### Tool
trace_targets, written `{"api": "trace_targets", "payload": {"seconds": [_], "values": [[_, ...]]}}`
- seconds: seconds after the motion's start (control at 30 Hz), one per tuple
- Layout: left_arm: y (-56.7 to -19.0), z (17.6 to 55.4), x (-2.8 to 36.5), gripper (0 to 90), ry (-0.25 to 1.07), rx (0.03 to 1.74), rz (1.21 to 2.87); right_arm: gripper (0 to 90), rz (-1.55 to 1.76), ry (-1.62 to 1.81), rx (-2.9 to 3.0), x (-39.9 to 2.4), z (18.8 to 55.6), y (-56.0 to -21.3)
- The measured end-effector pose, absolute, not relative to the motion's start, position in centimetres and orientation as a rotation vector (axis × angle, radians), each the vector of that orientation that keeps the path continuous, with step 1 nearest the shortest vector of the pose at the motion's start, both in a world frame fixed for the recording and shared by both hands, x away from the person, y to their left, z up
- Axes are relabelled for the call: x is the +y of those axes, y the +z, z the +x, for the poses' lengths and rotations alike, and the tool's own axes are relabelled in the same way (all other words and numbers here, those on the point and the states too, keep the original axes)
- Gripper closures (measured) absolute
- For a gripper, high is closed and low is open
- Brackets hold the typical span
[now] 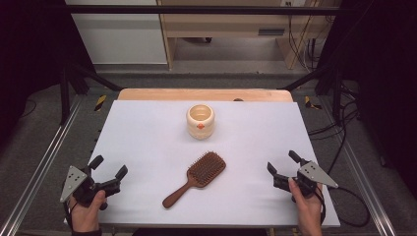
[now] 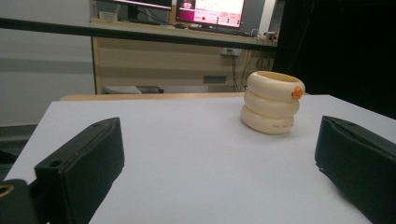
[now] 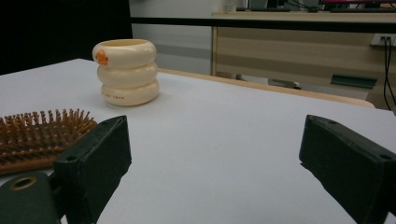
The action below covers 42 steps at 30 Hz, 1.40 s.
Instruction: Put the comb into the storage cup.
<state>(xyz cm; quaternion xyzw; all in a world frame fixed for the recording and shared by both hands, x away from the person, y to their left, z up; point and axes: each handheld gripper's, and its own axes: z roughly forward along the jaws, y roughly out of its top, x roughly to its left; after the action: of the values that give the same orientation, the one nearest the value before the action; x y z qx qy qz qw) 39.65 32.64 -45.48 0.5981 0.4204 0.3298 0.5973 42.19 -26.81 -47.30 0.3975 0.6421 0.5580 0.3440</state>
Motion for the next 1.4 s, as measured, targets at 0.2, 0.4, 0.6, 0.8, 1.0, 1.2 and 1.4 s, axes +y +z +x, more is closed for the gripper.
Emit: {"api": "trace_targets", "payload": {"seconds": [0.2,0.4,0.6,0.8,1.0,1.2,1.4], "values": [[-45.6,39.8,32.0,1.5,0.747,0.962,1.42,7.3,1.053,1.443,1.668,-26.8,42.3,-47.3],[-45.7,39.9,31.5,1.8,0.743,0.953,1.445,6.5,1.064,1.427,1.678,-26.7,42.3,-47.4],[-45.7,39.9,31.3,1.9,0.742,0.95,1.45,5.9,1.059,1.405,1.686,-26.4,42.3,-47.4],[-45.8,39.9,31.1,2.1,0.734,0.949,1.46,6.4,1.082,1.383,1.679,-25.8,42.5,-47.3],[-45.8,39.9,30.7,2.1,0.733,0.942,1.487,6.0,1.123,1.371,1.707,-24.8,42.8,-47.3],[-45.8,39.9,30.8,2.1,0.738,0.943,1.495,5.5,1.122,1.358,1.779,-23.2,43.5,-46.8],[-45.8,39.9,30.8,2.1,0.736,0.946,1.492,6.7,1.102,1.283,1.899,-20.8,44.7,-45.3]]}}
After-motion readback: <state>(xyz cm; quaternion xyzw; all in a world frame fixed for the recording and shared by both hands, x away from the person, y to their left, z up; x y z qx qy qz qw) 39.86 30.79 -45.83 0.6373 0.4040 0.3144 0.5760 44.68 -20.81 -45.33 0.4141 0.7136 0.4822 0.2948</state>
